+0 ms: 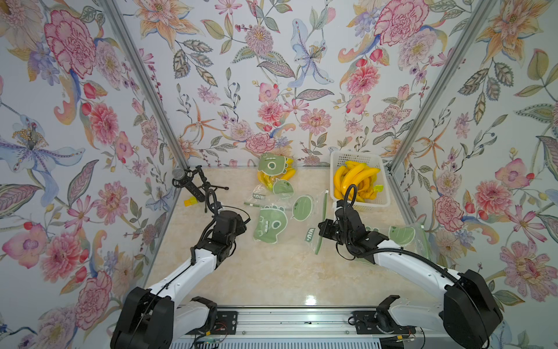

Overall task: Open the zip-top bag and take out the banana
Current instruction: Pick up the zipper food storage bag at the center of the board, then place the zipper food storage bag in the zipper food storage bag.

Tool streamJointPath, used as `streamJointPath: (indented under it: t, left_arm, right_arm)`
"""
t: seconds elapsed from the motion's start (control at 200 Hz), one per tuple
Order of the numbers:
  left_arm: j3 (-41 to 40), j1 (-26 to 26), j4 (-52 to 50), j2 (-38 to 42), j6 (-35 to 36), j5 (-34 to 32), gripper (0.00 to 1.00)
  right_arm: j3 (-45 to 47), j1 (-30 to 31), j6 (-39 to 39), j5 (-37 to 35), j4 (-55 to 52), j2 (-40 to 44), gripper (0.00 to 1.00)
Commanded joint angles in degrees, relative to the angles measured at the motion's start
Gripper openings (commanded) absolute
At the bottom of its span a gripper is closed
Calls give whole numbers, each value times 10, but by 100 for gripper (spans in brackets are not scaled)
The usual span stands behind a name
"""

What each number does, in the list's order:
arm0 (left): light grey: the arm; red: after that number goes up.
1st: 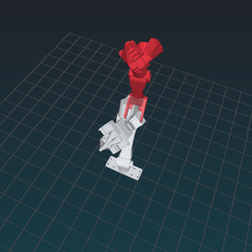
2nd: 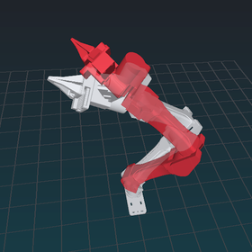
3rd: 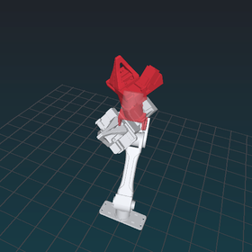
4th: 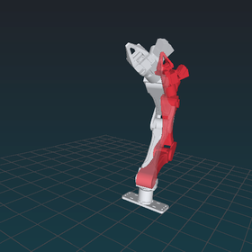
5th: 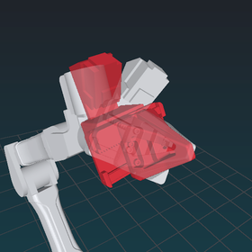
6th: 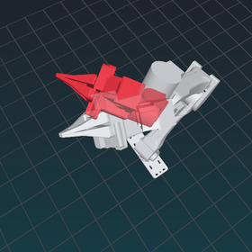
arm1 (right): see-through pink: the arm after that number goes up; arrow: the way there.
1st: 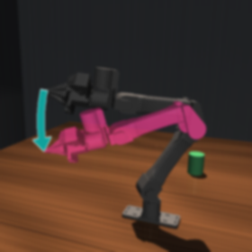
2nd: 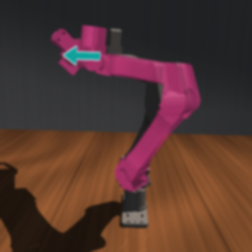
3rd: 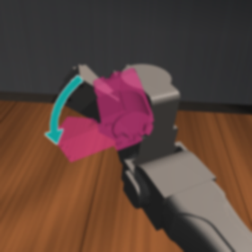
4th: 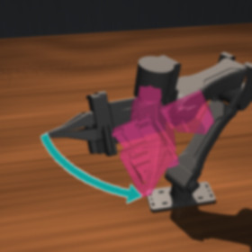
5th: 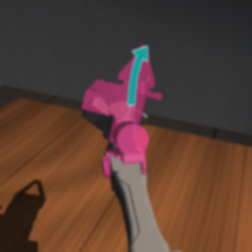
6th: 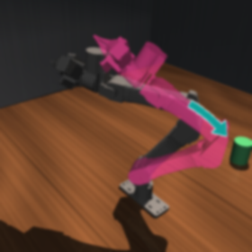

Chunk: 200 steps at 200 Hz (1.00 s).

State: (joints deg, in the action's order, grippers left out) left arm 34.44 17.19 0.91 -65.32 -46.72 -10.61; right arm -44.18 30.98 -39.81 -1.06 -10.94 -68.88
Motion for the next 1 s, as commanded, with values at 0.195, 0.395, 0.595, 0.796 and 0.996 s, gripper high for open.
streamJointPath:
  t: [0.195, 0.395, 0.595, 0.796, 0.996]
  left_arm:
    - [46, -90, -44, 30, 85, 49, 79]
    - [39, -94, -33, 15, 91, 57, 79]
    - [41, -97, -26, 3, 102, 60, 79]
    - [41, -102, -26, 7, 112, 62, 79]
    - [20, -103, -14, 23, 113, 68, 79]
  right_arm:
    - [-152, -155, 218, -33, -392, 67, 0]
    - [-269, -161, 233, -76, -541, 70, 0]
    - [-291, -243, 259, -149, -603, 108, 2]
    - [-253, -331, 287, -226, -560, 129, 0]
    - [-213, -355, 312, -332, -506, 93, 0]
